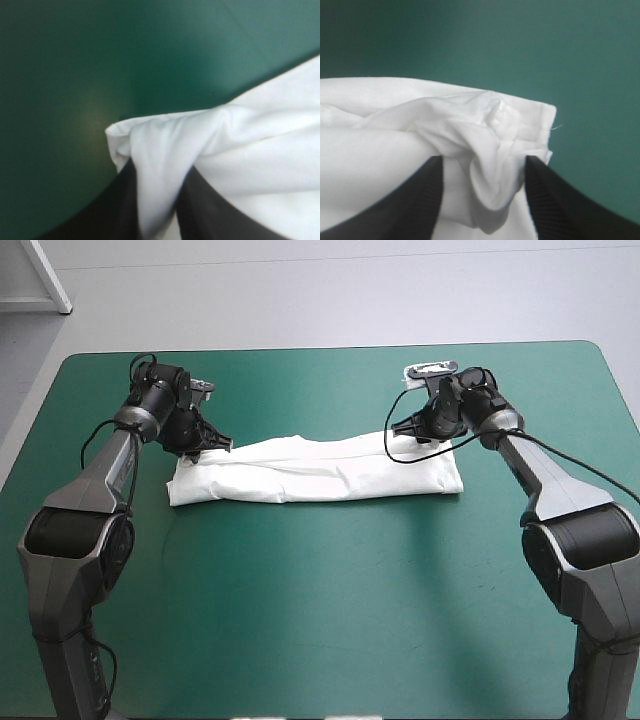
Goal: Fold the cloth
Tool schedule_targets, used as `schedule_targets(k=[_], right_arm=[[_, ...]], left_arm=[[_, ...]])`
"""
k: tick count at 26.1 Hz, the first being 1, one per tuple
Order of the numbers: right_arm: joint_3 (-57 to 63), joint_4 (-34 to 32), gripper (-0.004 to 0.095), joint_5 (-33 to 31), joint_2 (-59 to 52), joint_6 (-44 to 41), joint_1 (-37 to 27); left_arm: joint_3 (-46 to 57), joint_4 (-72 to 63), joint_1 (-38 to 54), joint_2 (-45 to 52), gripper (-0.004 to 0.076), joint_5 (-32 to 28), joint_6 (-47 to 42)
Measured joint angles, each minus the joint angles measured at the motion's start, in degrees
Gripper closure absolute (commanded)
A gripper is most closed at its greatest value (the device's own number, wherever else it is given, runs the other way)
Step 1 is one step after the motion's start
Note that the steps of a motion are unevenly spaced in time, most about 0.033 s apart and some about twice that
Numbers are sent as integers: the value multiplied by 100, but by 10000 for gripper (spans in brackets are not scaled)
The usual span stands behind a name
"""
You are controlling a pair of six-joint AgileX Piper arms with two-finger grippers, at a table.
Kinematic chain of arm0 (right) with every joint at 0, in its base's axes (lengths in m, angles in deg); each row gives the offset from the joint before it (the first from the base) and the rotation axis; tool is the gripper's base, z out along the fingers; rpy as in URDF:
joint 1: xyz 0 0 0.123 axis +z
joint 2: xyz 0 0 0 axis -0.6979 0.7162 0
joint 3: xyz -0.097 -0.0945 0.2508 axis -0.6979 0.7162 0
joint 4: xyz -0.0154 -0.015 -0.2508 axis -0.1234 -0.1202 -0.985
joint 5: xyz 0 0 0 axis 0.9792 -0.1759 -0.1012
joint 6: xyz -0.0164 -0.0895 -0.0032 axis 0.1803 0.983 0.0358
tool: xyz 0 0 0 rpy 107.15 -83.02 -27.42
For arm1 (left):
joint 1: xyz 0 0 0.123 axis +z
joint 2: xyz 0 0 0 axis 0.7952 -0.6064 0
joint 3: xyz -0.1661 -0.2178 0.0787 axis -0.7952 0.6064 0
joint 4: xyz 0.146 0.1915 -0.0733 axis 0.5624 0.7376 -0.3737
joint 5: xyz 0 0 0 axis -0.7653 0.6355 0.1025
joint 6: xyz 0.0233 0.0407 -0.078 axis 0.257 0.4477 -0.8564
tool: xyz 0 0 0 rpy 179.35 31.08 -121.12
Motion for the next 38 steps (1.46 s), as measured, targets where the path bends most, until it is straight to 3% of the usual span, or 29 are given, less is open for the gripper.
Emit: schedule_targets(k=[1, 2, 7, 10, 13, 16, 22, 38], right_arm=[[-63, 0, 31, -56, 0, 0, 0], [-238, 0, 32, -227, 0, 0, 0], [-615, -165, 77, -609, -240, 26, 0], [-637, -248, 98, -934, -645, 55, -141], [-643, -105, 100, -1316, -841, 234, -517], [-563, 411, 100, -1614, -884, 570, -920], [-18, 1432, 100, -1690, -884, 1218, -1347], [1133, 2639, 99, -561, -884, 2021, -1398]], left_arm=[[-92, 14, 0, 0, 290, 35, 0], [-315, 41, 0, 6, 262, 66, 0], [-1303, -86, 0, 199, 262, 125, 0], [-1673, -802, 0, 440, 401, 162, 0], [-1678, -1574, -81, 476, 622, 194, 203], [-1586, -1799, -448, 382, 729, 208, 473], [-1565, -1870, -1121, -103, 732, 202, 620], [-1565, -1276, -1855, -1232, 732, 137, 426]])
